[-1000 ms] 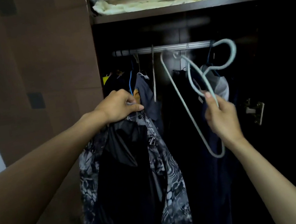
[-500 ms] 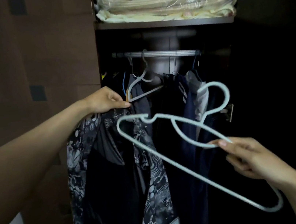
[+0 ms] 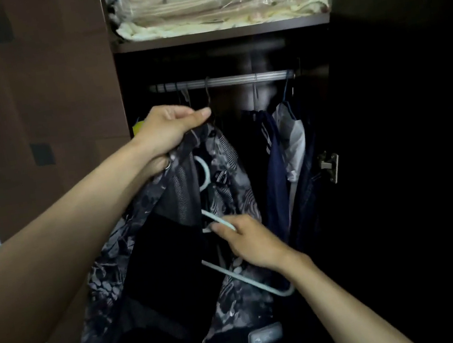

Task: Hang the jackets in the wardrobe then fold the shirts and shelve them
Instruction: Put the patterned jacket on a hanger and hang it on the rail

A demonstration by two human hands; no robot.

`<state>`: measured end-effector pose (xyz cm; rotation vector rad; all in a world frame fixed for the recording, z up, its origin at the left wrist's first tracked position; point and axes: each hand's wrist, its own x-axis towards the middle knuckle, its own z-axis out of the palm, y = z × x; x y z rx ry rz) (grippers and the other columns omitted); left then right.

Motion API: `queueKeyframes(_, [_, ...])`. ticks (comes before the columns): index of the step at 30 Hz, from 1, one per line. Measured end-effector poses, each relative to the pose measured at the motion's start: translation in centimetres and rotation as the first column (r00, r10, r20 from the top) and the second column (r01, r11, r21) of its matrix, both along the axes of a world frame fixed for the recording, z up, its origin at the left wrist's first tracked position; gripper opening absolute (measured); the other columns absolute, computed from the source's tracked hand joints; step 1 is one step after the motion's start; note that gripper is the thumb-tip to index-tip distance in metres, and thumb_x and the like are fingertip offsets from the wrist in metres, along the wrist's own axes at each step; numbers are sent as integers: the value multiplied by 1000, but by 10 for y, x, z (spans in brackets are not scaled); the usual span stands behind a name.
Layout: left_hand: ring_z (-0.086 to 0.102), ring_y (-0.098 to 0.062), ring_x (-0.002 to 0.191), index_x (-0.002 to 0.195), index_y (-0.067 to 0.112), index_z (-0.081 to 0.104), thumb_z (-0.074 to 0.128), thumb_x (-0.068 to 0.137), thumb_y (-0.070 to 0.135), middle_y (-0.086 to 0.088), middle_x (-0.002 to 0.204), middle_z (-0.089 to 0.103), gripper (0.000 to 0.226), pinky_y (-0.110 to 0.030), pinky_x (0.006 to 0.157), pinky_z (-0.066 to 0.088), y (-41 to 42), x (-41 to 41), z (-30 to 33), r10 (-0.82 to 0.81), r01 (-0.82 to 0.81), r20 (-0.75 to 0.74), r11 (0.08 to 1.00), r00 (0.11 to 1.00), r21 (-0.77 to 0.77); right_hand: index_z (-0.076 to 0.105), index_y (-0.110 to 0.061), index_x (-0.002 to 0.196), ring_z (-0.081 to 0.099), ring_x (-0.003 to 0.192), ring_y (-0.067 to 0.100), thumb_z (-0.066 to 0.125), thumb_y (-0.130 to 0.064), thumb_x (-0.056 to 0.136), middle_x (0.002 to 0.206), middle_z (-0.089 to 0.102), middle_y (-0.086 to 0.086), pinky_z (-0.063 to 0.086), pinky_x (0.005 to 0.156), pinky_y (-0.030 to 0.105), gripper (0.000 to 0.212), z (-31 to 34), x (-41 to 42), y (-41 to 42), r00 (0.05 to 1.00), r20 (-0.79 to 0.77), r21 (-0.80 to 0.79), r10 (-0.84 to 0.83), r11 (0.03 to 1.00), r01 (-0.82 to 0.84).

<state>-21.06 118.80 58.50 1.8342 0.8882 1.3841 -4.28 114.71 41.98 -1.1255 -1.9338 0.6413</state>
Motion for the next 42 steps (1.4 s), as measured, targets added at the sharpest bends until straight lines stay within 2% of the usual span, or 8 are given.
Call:
queueKeyframes(3, [54, -30, 65, 88, -2, 71, 80, 82, 42, -31, 87, 66, 45, -34, 57, 42, -14, -2, 12, 110, -106, -22, 986, 994, 131, 72, -38, 92, 37, 47, 1, 53, -34, 105, 48, 42, -16, 32, 50, 23, 24, -9, -13, -2, 982, -186, 72, 21, 997, -8])
queueKeyframes(8, [54, -11, 62, 77, 10, 76, 74, 84, 48, -8, 72, 72, 39, -28, 64, 40, -36, -45, 26, 336, -182, -509, 927, 793, 327, 77, -25, 108, 33, 42, 5, 54, -30, 105, 50, 34, -10, 29, 40, 20, 25, -12, 3, -3, 821, -569, 77, -48, 991, 111])
queueKeyframes(16, [50, -18, 126, 141, 35, 47, 38, 89, 76, 6, 138, 52, 66, -45, 108, 38, -38, -48, 13, 599, 24, -758, 780, 260, 625, 79, -25, 107, 26, 40, 4, 54, -34, 104, 46, 33, -13, 23, 41, 18, 26, 17, 17, -3, 839, -538, 139, 79, 990, -4])
queueKeyframes(19, [58, -12, 108, 116, 37, 53, 23, 88, 80, 14, 112, 62, 60, -41, 100, 34, -35, -53, 12, 549, -6, -830, 834, 95, 552, 79, -25, 105, 24, 40, 6, 56, -36, 102, 47, 32, -12, 22, 41, 19, 25, 24, 25, 0, 858, -495, 137, 134, 988, -75])
queueKeyframes(25, [54, -6, 66, 83, 30, 50, 41, 92, 70, 1, 75, 54, 42, -36, 63, 42, -20, -74, -3, 294, -12, -858, 948, 421, 319, 68, -32, 96, 55, 60, 9, 53, -62, 97, 66, 58, -11, 49, 58, 42, 34, 28, 33, 7, 956, -216, 301, -198, 918, 258])
queueKeyframes(29, [49, -6, 59, 81, 27, 57, 44, 89, 74, 2, 69, 52, 50, -36, 64, 38, -3, -105, -12, 320, -140, -759, 946, 567, 294, 56, -29, 100, 59, 91, 17, 47, -68, 93, 95, 59, -7, 50, 84, 43, 41, 1, 35, -29, 752, -502, 342, -427, 701, 626])
queueKeyframes(35, [57, 1, 60, 84, 22, 63, 49, 93, 61, 14, 65, 63, 43, -23, 64, 42, -9, -114, 3, 276, -193, -712, 961, 645, 198, 50, -30, 93, 68, 92, 22, 27, -80, 90, 93, 70, -5, 50, 74, 39, 55, -55, -39, -53, 913, 137, 54, -385, 923, 381])
queueKeyframes(42, [69, -11, 83, 94, 19, 68, 49, 87, 76, 5, 88, 73, 60, -38, 82, 50, -24, -122, 10, 280, -186, -741, 960, 610, 209, 45, -20, 130, 61, 117, 34, 51, -44, 102, 127, 64, 9, 42, 81, 39, 38, -83, -86, 22, 936, 197, -82, -292, 946, 313])
